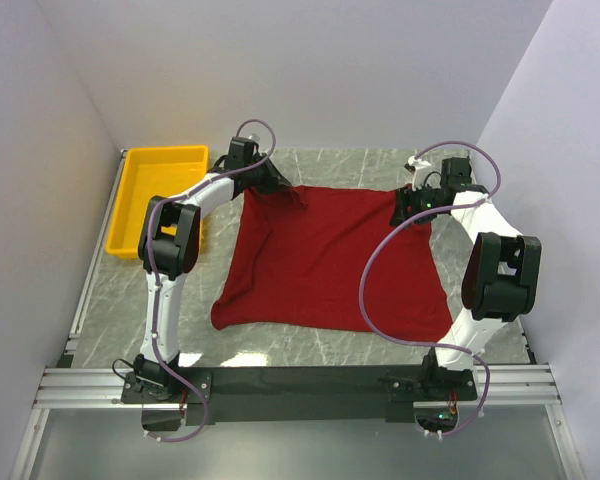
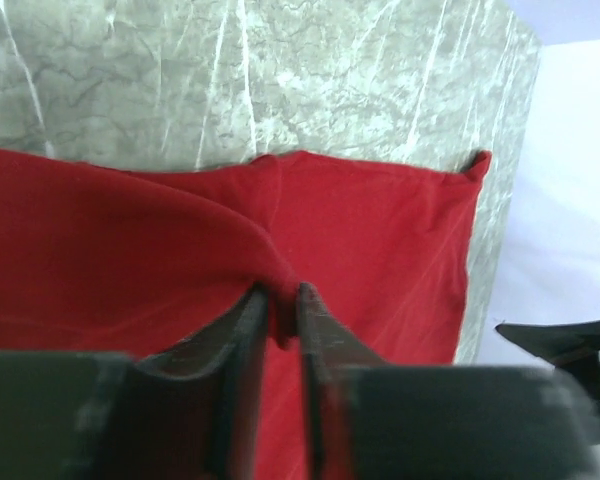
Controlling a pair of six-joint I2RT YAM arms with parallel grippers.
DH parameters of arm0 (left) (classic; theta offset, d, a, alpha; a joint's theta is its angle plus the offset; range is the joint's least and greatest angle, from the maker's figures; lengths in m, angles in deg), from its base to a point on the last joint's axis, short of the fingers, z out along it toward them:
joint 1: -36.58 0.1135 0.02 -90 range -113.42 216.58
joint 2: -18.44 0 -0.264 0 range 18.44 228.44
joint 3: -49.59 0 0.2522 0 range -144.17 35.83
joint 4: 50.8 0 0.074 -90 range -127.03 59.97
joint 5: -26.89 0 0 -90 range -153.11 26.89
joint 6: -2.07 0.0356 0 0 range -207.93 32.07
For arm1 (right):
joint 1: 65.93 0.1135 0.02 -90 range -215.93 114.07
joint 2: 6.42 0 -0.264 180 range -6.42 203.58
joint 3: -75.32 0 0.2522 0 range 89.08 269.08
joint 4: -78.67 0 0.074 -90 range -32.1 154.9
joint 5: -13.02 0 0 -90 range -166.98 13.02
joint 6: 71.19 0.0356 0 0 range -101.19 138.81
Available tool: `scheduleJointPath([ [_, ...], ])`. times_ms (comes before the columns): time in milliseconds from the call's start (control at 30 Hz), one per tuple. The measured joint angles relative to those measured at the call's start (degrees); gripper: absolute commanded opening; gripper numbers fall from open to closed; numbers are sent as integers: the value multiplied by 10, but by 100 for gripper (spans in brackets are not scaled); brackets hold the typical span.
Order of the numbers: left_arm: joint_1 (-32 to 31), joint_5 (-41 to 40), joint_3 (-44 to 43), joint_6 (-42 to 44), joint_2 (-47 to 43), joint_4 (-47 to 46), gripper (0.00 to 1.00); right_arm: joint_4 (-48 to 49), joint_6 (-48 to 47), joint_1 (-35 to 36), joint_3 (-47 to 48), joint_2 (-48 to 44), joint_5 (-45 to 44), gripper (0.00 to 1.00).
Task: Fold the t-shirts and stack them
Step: Flatten the tshirt out
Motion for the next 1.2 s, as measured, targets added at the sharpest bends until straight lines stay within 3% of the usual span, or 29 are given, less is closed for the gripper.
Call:
scheduleJointPath([
  [67, 3, 7, 0, 11, 1, 3, 36, 0, 0, 0, 0, 0, 0, 71],
  [300, 14, -5, -1, 75, -2, 28, 37, 0, 0, 0, 0, 0, 0, 71],
  [400, 21, -16, -2, 110, -10, 46, 33, 0, 0, 0, 0, 0, 0, 71],
  [533, 31, -16, -19, 136, -14, 61, 16, 0, 1, 0, 0, 0, 0, 71],
  [633, 37, -7, -23, 135, -14, 58, 11, 0, 2, 0, 0, 0, 0, 71],
  [700, 38, 2, -23, 130, -14, 58, 15, 0, 2, 0, 0, 0, 0, 71],
  [833, 37, 12, -19, 128, -17, 56, 45, 0, 1, 0, 0, 0, 0, 71],
  [1200, 25, 5, 31, 175, -63, 77, 48, 0, 0, 0, 0, 0, 1, 71],
])
